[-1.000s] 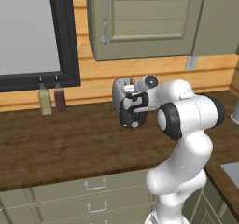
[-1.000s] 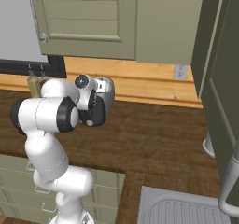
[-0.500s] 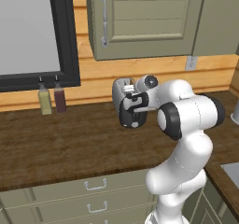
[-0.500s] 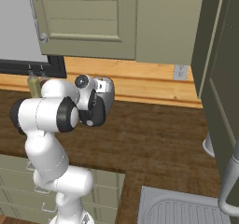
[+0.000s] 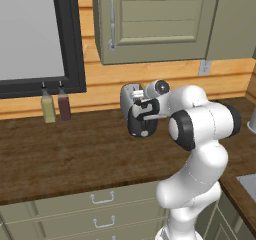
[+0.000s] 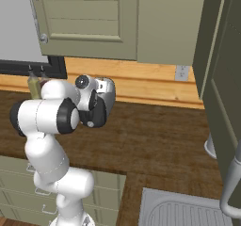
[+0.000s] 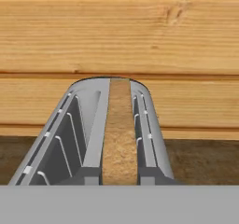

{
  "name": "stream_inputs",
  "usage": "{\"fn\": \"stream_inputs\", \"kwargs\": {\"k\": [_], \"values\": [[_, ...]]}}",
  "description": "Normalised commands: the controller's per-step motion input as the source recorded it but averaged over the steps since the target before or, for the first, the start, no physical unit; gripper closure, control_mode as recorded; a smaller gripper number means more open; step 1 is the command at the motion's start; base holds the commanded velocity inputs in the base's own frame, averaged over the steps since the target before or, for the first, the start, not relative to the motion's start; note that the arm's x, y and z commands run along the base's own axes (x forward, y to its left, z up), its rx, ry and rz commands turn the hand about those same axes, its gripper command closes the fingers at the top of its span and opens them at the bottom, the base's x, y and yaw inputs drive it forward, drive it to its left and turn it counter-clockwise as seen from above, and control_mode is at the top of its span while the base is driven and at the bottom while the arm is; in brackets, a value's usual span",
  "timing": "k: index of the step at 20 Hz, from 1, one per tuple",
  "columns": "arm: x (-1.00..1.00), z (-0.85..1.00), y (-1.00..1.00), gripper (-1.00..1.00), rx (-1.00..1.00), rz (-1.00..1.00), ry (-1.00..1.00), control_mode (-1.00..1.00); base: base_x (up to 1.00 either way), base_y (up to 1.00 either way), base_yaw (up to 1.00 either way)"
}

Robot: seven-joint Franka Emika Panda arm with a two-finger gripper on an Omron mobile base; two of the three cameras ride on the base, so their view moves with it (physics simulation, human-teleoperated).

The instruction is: Start the toaster. Once the lever pops up, take the bread to the plate on the dining counter.

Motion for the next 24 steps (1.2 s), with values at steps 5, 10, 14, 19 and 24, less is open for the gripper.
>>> {"fn": "stream_inputs", "kwargs": {"k": [5,10,14,19,24], "values": [[-0.26,0.16,0.00,1.00,0.00,0.00,-0.06,-1.00,0.00,0.00,0.00],[-0.43,0.25,0.00,1.00,0.00,0.00,-0.14,-1.00,0.00,0.00,0.00],[-0.43,0.46,0.00,1.00,0.00,0.00,-0.16,-1.00,0.00,0.00,0.00],[-0.35,0.56,0.00,1.00,0.00,0.00,-0.09,-1.00,0.00,0.00,0.00],[-0.60,0.55,0.00,1.00,0.00,0.00,0.04,-1.00,0.00,0.00,0.00]]}}
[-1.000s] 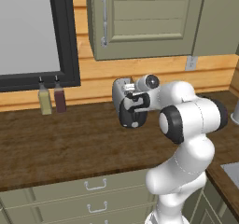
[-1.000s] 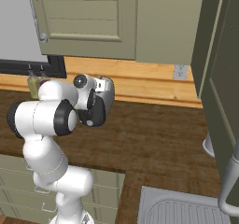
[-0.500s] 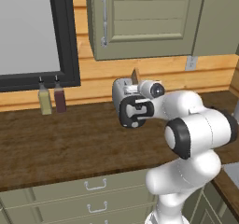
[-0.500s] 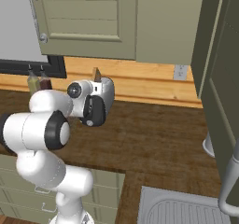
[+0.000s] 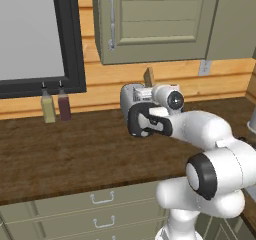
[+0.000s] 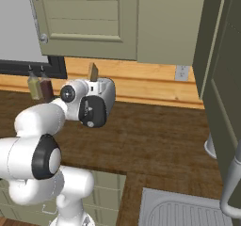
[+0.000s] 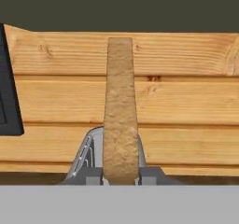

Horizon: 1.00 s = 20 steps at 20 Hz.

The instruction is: Start the toaster. Once the lever pops up, take the bread to the plate on the dining counter.

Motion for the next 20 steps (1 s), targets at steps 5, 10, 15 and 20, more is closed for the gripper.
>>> {"fn": "stream_inputs", "kwargs": {"k": [5,10,15,20], "values": [[-0.95,0.38,0.00,1.00,0.00,0.00,0.30,-1.00,0.00,0.00,0.00],[-0.90,0.44,-0.04,1.00,0.00,0.00,0.45,-1.00,0.00,0.00,0.00],[-0.97,0.16,-0.05,1.00,0.00,0.00,0.46,-1.00,0.00,0.00,0.00],[-0.98,-0.02,-0.02,1.00,0.00,0.00,0.23,-1.00,0.00,0.00,0.00]]}}
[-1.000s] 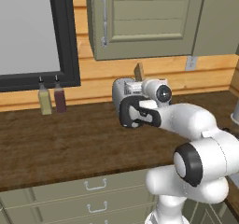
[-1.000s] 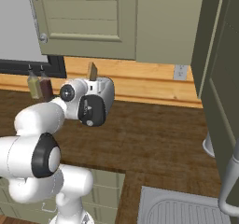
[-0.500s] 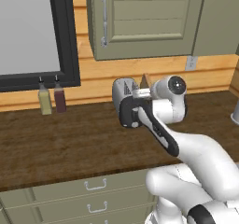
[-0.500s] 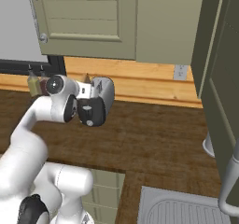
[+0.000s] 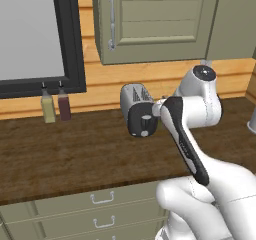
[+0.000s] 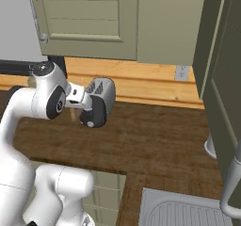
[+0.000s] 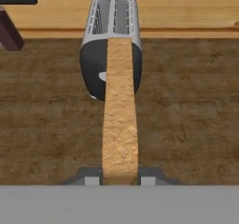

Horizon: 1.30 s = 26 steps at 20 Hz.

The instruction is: Start the toaster. Once the lever pops up, take the bread to the plate on the dining counter.

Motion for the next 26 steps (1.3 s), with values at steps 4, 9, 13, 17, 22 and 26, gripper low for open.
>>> {"fn": "stream_inputs", "kwargs": {"k": [4,9,13,17,22,26], "values": [[-0.66,-0.01,-0.03,1.00,0.00,0.00,-0.05,-1.00,0.00,0.00,0.00],[-0.57,0.11,-0.14,1.00,0.00,0.00,-0.01,-1.00,0.00,0.00,0.00],[-0.71,0.07,-0.09,1.00,0.00,0.00,0.00,-1.00,0.00,0.00,0.00],[-0.63,0.17,-0.06,1.00,0.00,0.00,0.02,-1.00,0.00,0.00,0.00],[-0.19,0.10,-0.02,1.00,0.00,0.00,0.00,-1.00,0.00,0.00,0.00],[-0.01,0.21,-0.01,1.00,0.00,0.00,0.00,-1.00,0.00,0.00,0.00]]}}
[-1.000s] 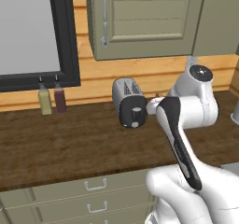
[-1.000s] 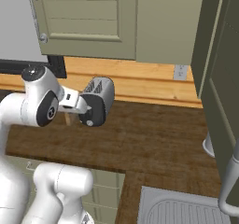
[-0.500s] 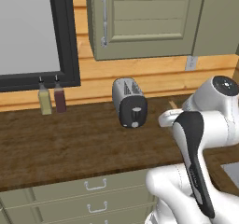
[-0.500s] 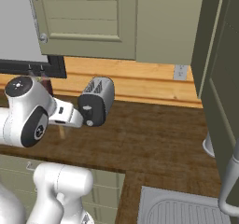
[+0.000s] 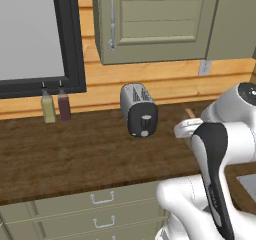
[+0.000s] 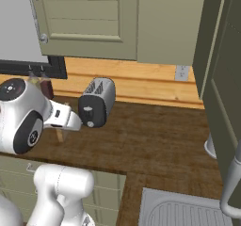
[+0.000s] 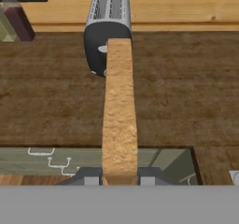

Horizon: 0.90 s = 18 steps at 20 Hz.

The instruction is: Start the toaster. Once the lever pops up, take the bread to the plate on the dining counter.

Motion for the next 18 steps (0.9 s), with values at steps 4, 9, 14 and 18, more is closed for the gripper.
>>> {"fn": "stream_inputs", "kwargs": {"k": [4,9,14,18], "values": [[-0.03,0.15,-0.06,1.00,0.00,0.00,0.00,-1.00,0.00,0.00,0.00],[-0.05,0.01,0.00,1.00,0.00,0.00,0.00,-1.00,0.00,0.00,0.00],[0.00,0.00,0.00,1.00,0.00,0.00,0.00,1.00,-0.51,0.24,0.04],[0.00,0.00,0.00,1.00,0.00,0.00,0.00,1.00,-0.57,0.68,0.44]]}}
